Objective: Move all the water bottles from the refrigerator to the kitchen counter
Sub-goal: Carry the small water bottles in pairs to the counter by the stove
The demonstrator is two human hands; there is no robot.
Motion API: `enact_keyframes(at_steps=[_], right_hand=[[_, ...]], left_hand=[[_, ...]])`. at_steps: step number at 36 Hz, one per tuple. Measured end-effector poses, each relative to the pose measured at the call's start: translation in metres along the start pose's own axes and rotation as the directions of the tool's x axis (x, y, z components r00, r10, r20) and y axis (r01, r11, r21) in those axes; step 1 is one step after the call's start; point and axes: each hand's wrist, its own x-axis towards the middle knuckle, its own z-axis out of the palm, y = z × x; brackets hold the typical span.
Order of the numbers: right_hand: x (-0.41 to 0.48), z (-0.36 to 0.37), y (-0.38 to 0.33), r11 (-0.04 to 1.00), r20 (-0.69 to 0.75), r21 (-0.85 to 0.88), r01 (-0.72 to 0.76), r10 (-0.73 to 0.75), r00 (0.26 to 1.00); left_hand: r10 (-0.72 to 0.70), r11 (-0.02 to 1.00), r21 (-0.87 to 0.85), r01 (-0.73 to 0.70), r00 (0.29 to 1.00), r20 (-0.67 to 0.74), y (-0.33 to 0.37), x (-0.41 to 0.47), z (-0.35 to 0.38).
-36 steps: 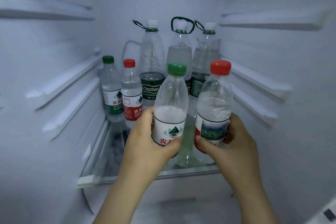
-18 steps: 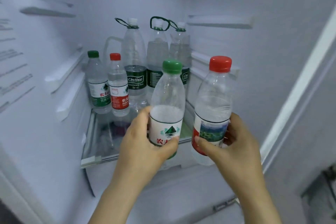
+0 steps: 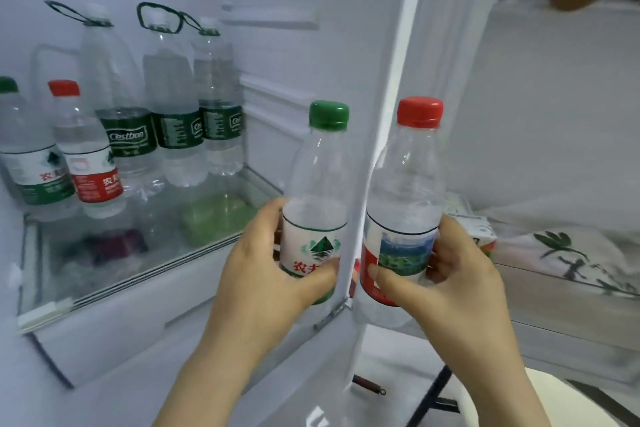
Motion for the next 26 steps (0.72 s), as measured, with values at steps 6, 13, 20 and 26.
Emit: enact_keyframes(at_steps=[6, 13, 20, 26], right_hand=[[-0.019, -0.048, 0.002, 1.000, -0.102, -0.007, -0.016, 0.015, 0.995], [-0.047, -0.113, 0.013, 0.991, -0.255, -0.122, -0.054, 0.022, 0.967], [-0.085, -0.191, 0.023, 0.976, -0.365, -0.183, -0.121, 0.047, 0.930], [-0.125, -0.257, 0.029, 0.960, -0.464, -0.206, -0.189, 0.074, 0.883]], left_hand=[[0.051, 0.996, -0.076, -0.041, 0.990, 0.129, 0.025, -0.007, 0.038], [0.117, 0.985, -0.155, -0.077, 0.958, 0.264, 0.062, -0.026, 0.094], [0.174, 0.971, -0.218, -0.094, 0.909, 0.379, 0.107, -0.060, 0.157], [0.228, 0.960, -0.254, -0.120, 0.863, 0.452, 0.142, -0.097, 0.212]])
